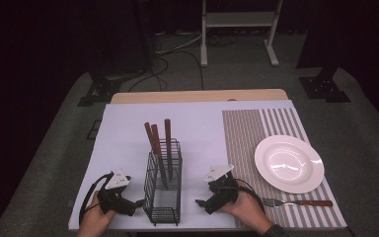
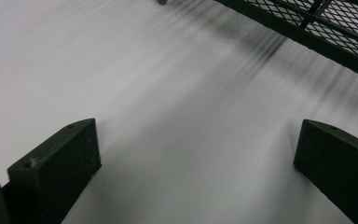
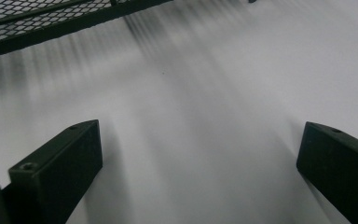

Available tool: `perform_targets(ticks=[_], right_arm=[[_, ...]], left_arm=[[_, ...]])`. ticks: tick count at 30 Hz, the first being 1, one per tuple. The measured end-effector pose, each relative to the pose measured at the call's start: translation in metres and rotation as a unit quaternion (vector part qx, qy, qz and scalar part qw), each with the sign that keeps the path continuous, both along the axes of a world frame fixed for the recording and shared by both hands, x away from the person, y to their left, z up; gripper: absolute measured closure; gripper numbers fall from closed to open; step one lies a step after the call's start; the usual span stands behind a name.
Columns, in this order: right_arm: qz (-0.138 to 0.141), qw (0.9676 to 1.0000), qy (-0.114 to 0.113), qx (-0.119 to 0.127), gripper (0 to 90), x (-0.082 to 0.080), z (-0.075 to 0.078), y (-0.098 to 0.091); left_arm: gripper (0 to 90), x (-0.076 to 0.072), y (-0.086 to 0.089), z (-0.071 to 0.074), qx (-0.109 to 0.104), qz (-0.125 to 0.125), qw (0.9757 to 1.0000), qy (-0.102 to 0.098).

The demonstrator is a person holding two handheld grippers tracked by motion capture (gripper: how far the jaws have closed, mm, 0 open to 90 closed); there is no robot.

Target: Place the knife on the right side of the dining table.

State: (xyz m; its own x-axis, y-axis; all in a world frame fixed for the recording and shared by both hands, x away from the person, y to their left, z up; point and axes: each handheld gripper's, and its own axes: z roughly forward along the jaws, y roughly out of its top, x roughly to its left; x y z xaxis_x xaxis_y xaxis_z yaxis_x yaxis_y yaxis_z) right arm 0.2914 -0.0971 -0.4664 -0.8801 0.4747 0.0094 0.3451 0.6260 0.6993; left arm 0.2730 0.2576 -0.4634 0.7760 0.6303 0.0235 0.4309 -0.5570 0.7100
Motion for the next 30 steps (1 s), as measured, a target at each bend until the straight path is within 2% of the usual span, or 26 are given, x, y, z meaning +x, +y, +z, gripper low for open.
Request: perform_targets(ticks=[4, 7, 9, 12, 13, 15, 18, 20, 22, 24, 27, 30], right_arm=[[0.0, 1.0, 0.001, 0.0, 0.0, 0.0, 0.0, 0.0], [-0.002, 1.0, 0.001, -0.001, 6.6, 0.002, 0.003, -0.002], [-0.003, 1.0, -0.002, 0.0, 14.4, 0.005, 0.006, -0.004], [-0.007, 1.0, 0.002, 0.006, 15.6, 0.007, 0.008, -0.003], [-0.01, 0.9999, 0.003, 0.011, 19.8, 0.007, 0.012, -0.003], [-0.01, 0.9999, 0.005, 0.012, 21.6, 0.007, 0.014, -0.003], [-0.011, 0.9995, 0.012, 0.025, 28.2, 0.01, 0.021, -0.003], [-0.017, 0.9993, 0.01, 0.032, 33.1, 0.011, 0.024, -0.005], [-0.017, 0.9991, 0.01, 0.036, 34.1, 0.012, 0.027, -0.007], [-0.017, 0.9986, 0.009, 0.05, 38.5, 0.016, 0.035, -0.01], [-0.015, 0.9982, 0.008, 0.058, 40.3, 0.018, 0.04, -0.012], [-0.01, 0.9968, 0.011, 0.078, 41.4, 0.023, 0.05, -0.014]], left_arm=[[0.0, 0.0, 0.0, 0.0, 0.0, 0.0, 1.0, 0.0], [0.0, 0.0, 0.0, 0.0, 0.0, 0.0, 1.0, 0.0], [0.0, 0.0, 0.0, 0.0, 0.002, -0.001, 1.0, 0.0], [0.0, 0.0, 0.0, 0.0, 0.002, -0.001, 1.0, 0.0], [0.0, 0.0, 0.0, 0.0, 0.002, -0.001, 1.0, -0.001], [0.0, 0.0, 0.0, 0.0, 0.002, 0.0, 1.0, -0.001], [0.0, -0.001, 0.0, 0.0, 0.002, 0.0, 1.0, -0.002], [0.0, 0.0, 0.0, 0.0, 0.002, 0.0, 1.0, -0.001], [0.0, 0.0, 0.0, 0.0, 0.002, 0.0, 1.0, -0.001], [0.0, 0.0, 0.0, 0.0, 0.002, 0.0, 1.0, -0.001], [0.0, -0.001, 0.0, 0.0, 0.001, 0.001, 1.0, 0.0], [0.0, -0.001, 0.0, 0.0, 0.001, 0.001, 1.0, -0.001]])
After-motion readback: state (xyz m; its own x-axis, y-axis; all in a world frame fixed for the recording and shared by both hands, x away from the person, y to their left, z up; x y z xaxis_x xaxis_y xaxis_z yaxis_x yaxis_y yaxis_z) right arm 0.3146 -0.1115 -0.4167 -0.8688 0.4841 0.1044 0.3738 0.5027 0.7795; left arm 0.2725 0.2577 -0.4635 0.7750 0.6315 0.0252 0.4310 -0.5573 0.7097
